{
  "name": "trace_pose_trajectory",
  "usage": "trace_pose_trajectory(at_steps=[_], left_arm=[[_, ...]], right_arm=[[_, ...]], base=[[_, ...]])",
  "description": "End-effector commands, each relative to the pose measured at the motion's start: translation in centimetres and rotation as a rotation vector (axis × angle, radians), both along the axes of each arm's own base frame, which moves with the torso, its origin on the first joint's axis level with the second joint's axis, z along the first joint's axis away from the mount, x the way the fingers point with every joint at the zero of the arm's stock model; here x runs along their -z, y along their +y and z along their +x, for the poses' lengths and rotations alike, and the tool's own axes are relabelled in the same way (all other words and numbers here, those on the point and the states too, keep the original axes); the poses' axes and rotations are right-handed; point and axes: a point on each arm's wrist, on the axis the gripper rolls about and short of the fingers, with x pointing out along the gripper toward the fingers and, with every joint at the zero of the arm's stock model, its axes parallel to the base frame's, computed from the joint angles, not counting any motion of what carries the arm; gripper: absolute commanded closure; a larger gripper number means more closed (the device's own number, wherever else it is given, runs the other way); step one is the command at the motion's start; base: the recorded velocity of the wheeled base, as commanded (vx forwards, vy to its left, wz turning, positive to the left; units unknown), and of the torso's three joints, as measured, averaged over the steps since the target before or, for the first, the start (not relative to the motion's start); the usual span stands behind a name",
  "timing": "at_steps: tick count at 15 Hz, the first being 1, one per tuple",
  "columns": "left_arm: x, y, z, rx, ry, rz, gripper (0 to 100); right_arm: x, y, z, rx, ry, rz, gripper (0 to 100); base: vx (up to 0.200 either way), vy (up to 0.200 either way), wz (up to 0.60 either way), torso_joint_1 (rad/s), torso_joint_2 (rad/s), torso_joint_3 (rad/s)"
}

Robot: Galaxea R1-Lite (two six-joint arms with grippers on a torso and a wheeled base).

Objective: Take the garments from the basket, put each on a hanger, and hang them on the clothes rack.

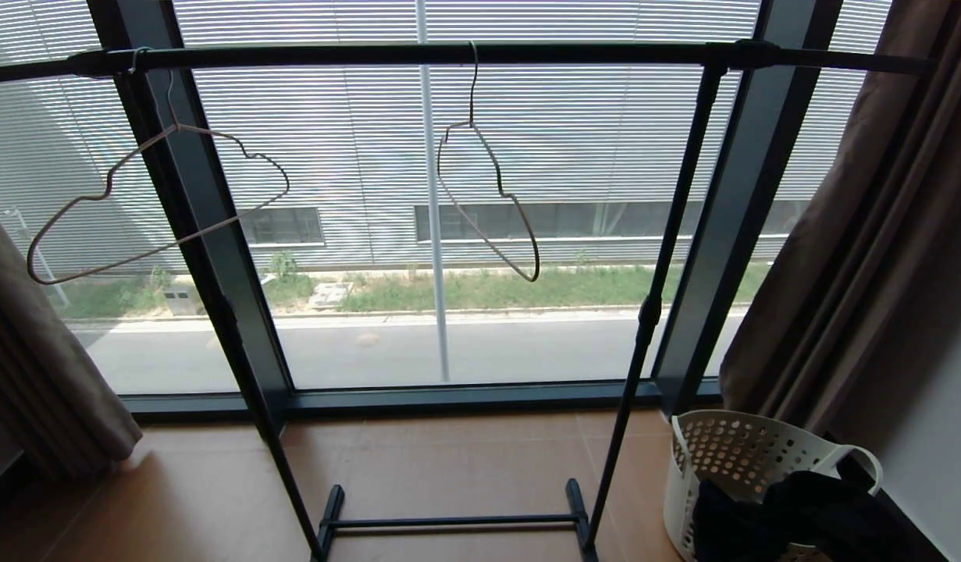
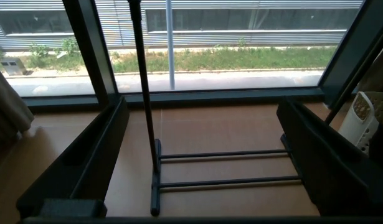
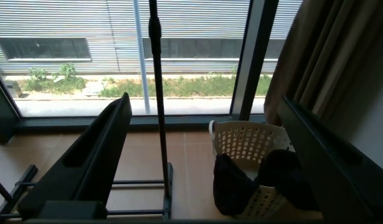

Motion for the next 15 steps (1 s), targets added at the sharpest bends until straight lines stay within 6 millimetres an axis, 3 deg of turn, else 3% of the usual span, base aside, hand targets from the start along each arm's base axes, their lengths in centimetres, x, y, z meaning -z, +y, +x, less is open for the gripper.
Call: trace_pose_trajectory(at_steps=[1,5,12,15], left_arm=[[0.02,0.00,0.02,0.001,0.003,0.003,0],[0.02,0.00,0.02,0.001,0.003,0.003,0],[0.02,-0.01,0.02,0.004,0.003,0.003,0],[0.02,-0.01,0.02,0.004,0.003,0.003,0]], right_arm=[[0.00,0.00,0.00,0.000,-0.001,0.000,0],[0.01,0.00,0.00,0.000,0.001,-0.003,0],[0.00,0.00,0.00,0.000,-0.001,-0.002,0],[0.00,0.00,0.00,0.000,-0.001,-0.002,0]], base=[[0.000,0.000,0.00,-0.115,0.47,0.359],[0.000,0.000,0.00,-0.041,0.20,0.157],[0.000,0.000,-0.60,-0.001,0.02,0.011],[0.000,-0.067,0.00,0.001,0.00,0.001]])
